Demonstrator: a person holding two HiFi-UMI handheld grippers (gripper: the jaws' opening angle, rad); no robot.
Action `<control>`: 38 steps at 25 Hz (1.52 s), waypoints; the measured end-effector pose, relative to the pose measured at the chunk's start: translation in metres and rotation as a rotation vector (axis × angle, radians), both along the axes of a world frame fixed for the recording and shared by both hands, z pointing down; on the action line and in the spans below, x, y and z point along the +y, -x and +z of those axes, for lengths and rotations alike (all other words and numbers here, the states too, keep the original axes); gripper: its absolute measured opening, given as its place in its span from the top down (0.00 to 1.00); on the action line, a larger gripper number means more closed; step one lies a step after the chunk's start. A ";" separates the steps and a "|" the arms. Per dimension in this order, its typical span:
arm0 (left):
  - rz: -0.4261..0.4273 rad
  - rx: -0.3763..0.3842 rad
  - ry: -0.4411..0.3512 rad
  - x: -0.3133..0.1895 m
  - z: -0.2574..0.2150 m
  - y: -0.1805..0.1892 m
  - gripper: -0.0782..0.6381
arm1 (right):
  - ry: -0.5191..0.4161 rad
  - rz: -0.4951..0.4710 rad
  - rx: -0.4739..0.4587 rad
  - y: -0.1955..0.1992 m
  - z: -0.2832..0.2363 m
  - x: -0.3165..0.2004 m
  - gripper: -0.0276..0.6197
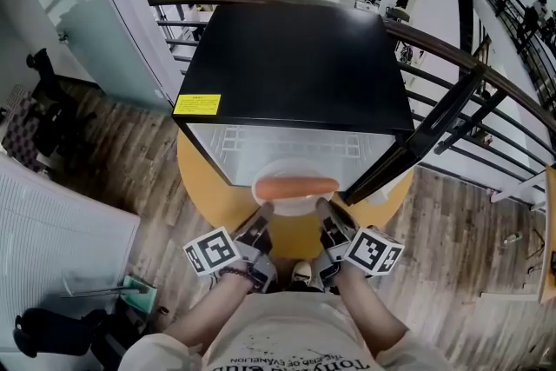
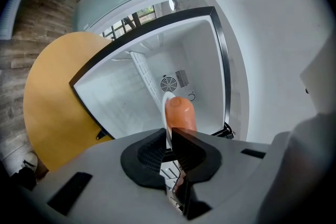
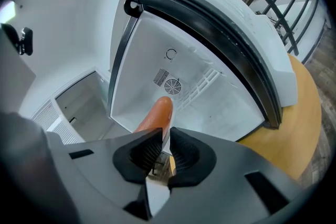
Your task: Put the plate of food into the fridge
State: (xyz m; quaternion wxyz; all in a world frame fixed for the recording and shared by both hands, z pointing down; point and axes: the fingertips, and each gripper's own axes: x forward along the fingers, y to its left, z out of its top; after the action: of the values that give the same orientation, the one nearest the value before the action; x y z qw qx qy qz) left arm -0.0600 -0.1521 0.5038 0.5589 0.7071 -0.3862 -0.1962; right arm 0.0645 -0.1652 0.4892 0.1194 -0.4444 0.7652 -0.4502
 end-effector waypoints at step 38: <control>0.012 -0.057 -0.009 -0.120 -0.010 0.003 0.83 | 0.016 0.105 0.005 0.000 -0.005 -0.112 0.86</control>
State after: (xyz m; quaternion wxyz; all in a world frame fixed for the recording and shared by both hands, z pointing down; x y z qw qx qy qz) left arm -0.0630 -0.2724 0.4942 0.5456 0.7174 -0.3965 -0.1745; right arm 0.0640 -0.2769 0.4842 0.1376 -0.4860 0.7375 -0.4482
